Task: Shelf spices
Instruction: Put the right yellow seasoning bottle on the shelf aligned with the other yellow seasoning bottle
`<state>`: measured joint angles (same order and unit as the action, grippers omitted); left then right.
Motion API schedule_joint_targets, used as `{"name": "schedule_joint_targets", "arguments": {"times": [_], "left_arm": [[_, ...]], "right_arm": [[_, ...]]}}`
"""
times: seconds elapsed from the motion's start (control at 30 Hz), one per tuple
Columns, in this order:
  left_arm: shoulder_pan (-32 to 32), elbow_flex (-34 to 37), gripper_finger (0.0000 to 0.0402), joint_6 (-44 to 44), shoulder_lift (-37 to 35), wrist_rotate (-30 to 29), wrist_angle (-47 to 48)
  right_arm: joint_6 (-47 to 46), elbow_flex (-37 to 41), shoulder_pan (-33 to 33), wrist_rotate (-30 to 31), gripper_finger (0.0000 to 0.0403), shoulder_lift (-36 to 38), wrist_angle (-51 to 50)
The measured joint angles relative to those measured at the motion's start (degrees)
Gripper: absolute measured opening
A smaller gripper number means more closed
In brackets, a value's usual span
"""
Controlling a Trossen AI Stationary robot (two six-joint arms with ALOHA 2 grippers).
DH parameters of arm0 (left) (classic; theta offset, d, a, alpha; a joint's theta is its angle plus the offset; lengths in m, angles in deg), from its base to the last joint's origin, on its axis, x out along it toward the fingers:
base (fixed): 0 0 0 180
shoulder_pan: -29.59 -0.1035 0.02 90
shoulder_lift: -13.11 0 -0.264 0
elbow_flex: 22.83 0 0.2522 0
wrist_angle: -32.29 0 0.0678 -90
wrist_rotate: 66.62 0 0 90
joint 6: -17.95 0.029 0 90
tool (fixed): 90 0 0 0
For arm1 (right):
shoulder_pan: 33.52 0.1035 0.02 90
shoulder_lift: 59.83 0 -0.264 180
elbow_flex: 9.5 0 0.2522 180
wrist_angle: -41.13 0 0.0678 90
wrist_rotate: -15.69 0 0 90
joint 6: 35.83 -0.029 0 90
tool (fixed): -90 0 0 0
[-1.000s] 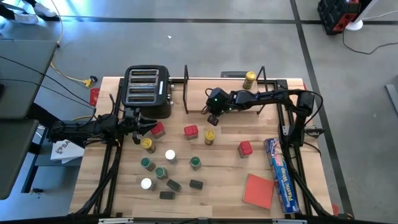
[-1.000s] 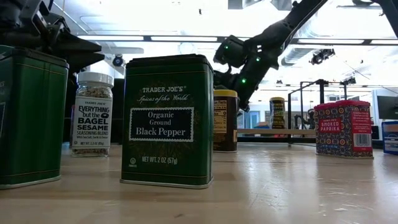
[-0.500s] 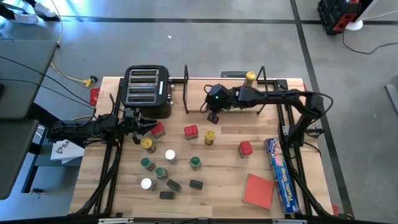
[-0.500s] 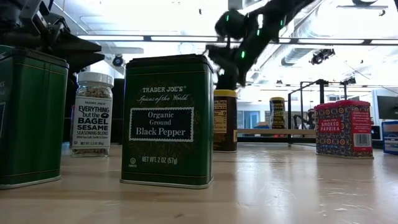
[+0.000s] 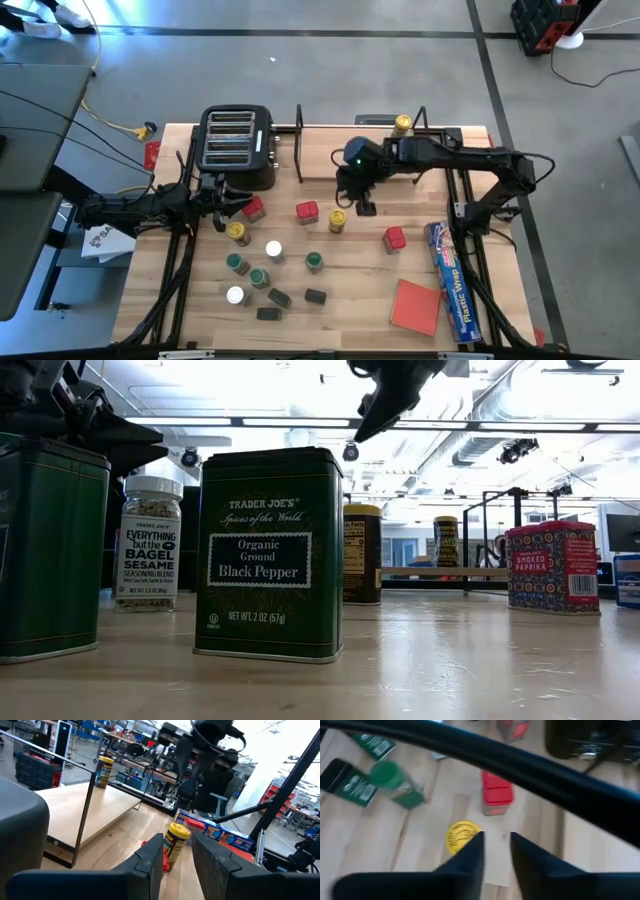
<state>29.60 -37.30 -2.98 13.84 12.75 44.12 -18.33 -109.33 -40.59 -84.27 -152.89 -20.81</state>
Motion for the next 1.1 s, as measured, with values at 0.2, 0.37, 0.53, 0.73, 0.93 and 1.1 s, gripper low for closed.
{"name": "schedule_joint_targets", "arguments": {"times": [0.2,0.37,0.53,0.73,0.93,1.1], "left_arm": [[0.0,0.0,0.0097,0.0,0.0,-0.19,-0.02],[0.0,0.02,0.0097,-0.02,0.0,-0.42,-0.06],[0.0,0.02,0.0097,-0.04,0.0,-0.42,-0.07],[0.0,0.02,0.0097,-0.02,0.0,-0.48,-0.07],[0.0,0.02,0.0097,-0.03,0.0,-0.46,-0.06],[0.0,0.02,0.0097,-0.01,0.0,-0.45,-0.07]], "right_arm": [[1.05,-0.02,3.75,0.72,0.0252,-3.43,0.93],[4.81,-0.02,5.38,3.27,0.0334,-8.13,1.09],[5.51,-0.13,5.6,7.04,0.0354,-11.11,0.51],[6.0,-0.22,5.65,5.28,0.0355,-13.86,-0.29],[3.96,-0.22,5.71,5.29,0.034,-16.41,-0.18],[0.78,-0.22,5.71,5.31,0.0279,-16.5,0.19]]}}
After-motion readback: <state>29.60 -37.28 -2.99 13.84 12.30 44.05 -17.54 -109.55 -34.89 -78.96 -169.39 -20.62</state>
